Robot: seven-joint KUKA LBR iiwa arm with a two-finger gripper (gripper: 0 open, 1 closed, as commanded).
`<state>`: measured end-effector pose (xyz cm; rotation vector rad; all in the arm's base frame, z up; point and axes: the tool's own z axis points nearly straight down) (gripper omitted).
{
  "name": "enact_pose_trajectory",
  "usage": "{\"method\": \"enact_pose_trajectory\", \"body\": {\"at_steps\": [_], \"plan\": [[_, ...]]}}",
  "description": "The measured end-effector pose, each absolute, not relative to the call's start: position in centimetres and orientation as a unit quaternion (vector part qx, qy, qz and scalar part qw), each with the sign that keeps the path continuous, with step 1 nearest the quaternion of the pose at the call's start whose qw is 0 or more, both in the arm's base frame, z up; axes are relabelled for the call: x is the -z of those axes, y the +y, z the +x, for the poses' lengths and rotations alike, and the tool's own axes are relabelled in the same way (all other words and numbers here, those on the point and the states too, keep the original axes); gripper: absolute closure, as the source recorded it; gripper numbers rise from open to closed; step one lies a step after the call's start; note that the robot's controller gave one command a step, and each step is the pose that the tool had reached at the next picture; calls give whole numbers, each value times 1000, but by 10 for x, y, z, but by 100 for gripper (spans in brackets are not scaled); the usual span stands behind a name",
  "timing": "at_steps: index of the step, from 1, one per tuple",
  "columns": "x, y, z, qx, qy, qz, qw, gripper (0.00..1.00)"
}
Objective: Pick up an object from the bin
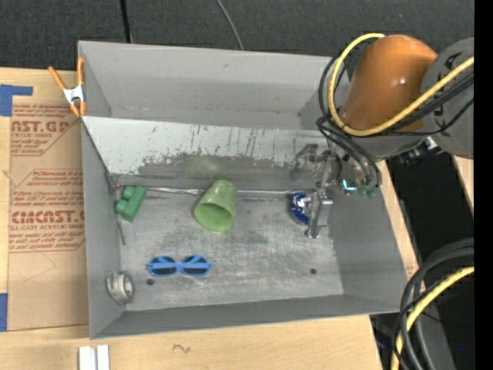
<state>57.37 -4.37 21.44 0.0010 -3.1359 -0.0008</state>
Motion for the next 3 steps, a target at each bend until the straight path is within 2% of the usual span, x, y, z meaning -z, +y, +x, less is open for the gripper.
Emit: {"method": "enact_pose_trajectory", "body": {"at_steps": [1,2,3], "plan": [[-84,-103,576,0,-999,-53,-4,0],[-106,-118,593,0,-993,-114,-2,0],[-106,-136,583,0,-963,-269,-1,0]]}}
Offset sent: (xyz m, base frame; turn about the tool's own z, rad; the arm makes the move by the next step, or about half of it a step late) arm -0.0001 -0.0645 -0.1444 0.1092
